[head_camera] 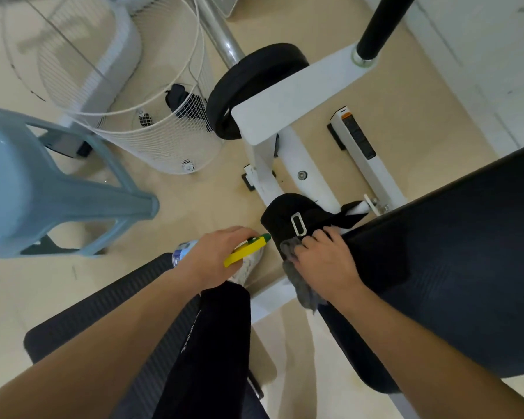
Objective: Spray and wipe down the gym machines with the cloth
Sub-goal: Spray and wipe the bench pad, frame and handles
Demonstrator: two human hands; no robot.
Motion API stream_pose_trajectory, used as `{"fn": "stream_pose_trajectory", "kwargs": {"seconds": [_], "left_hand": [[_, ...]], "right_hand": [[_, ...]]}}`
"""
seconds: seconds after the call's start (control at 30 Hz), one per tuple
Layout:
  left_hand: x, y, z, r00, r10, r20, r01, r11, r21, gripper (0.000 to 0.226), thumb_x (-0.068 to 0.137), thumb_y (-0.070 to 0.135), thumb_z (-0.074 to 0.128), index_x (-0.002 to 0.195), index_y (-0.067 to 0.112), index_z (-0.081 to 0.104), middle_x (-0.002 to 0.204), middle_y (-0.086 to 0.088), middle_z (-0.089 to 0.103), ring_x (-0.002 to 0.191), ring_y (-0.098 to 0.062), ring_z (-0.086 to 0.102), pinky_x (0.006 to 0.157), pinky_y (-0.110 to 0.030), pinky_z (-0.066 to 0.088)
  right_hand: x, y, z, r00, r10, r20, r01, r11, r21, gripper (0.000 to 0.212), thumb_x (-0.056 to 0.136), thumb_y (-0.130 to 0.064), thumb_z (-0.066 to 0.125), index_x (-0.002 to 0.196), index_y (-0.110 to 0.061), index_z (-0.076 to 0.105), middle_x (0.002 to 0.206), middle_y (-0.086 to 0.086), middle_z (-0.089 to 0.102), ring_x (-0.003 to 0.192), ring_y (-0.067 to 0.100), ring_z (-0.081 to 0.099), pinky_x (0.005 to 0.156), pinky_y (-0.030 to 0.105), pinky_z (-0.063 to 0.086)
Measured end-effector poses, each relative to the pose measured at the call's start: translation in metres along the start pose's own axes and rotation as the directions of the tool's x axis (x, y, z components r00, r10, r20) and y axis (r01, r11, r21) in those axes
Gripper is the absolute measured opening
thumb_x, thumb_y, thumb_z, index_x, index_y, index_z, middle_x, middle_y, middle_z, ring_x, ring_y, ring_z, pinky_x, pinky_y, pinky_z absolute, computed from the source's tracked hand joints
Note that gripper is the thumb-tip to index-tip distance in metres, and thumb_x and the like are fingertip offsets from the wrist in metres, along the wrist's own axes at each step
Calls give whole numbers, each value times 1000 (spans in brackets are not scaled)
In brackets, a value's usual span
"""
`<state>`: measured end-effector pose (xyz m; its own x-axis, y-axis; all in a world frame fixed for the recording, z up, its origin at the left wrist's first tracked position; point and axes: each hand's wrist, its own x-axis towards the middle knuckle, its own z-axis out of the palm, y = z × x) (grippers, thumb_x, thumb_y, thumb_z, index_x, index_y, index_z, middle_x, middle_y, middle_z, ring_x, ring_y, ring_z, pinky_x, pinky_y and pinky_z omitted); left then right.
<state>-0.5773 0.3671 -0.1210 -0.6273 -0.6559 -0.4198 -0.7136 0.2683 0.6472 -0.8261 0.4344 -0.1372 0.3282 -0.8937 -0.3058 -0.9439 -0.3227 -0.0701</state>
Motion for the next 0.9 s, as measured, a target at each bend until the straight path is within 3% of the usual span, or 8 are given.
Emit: {"fn": "stream_pose_trajectory", "kwargs": {"seconds": [0.1,0.37,0.43,0.5,0.57,0.67,0.8,0.9], "left_hand": [[5,10,-4,1000,19,-20,-19,1000,-22,60,72,14,55,131,24,62,121,4,69,102,-23,67,80,-37,53],[-1,43,-16,998,1,-68,-2,1000,-23,56,74,12,56,128,27,61,101,11,67,77,-7,53,70,-32,49],[-5,58,-17,998,25,-51,-25,1000,-2,55,77,8,60,128,27,62,104,9,68,78,-8,54,72,-31,48],[-7,76,-14,998,58,-35,-58,998,19,54,78,5,63,128,25,62,107,5,70,83,-15,61,74,-34,51],[-10,94,-9,997,72,-37,-71,997,22,51,78,10,61,128,21,63,109,1,71,90,-25,67,77,-40,55],[-15,131,5,996,85,-31,-83,995,45,49,81,9,62,127,22,62,107,1,71,94,-28,67,78,-42,54],[-25,193,29,989,141,-38,-138,989,60,49,83,2,68,126,22,63,98,14,61,82,-12,58,71,-24,47],[-29,239,52,978,208,3,-208,976,62,49,79,-1,68,122,23,64,96,19,59,75,-5,56,65,-11,40]], "right_hand": [[-1,0,-8,990,137,-13,-137,990,29,27,95,-37,54,82,-20,71,80,3,68,85,27,58,92,45,43],[-51,-45,4,840,-219,497,311,944,-111,18,93,-18,57,107,-17,68,111,6,64,124,29,47,124,52,-3],[-71,-42,-2,878,-190,439,206,978,11,30,92,-16,59,122,-16,60,120,5,59,121,26,49,122,44,19],[-96,-36,-16,934,-57,353,-36,967,251,37,90,-16,62,125,-22,49,121,0,53,110,21,55,98,34,44],[-123,-24,-33,943,190,272,-321,728,605,31,92,-18,64,114,-33,48,114,-9,52,97,12,59,76,20,46],[-168,-6,-57,815,490,310,-396,80,915,26,96,-13,64,106,-37,58,106,-14,64,96,1,63,74,9,48],[-230,11,-72,590,647,483,-60,-562,825,23,101,-9,52,111,-18,71,105,7,75,104,29,69,90,41,57],[-282,20,-77,562,562,608,247,-815,525,32,104,-22,44,126,-15,66,120,12,71,110,30,68,100,47,51]]}}
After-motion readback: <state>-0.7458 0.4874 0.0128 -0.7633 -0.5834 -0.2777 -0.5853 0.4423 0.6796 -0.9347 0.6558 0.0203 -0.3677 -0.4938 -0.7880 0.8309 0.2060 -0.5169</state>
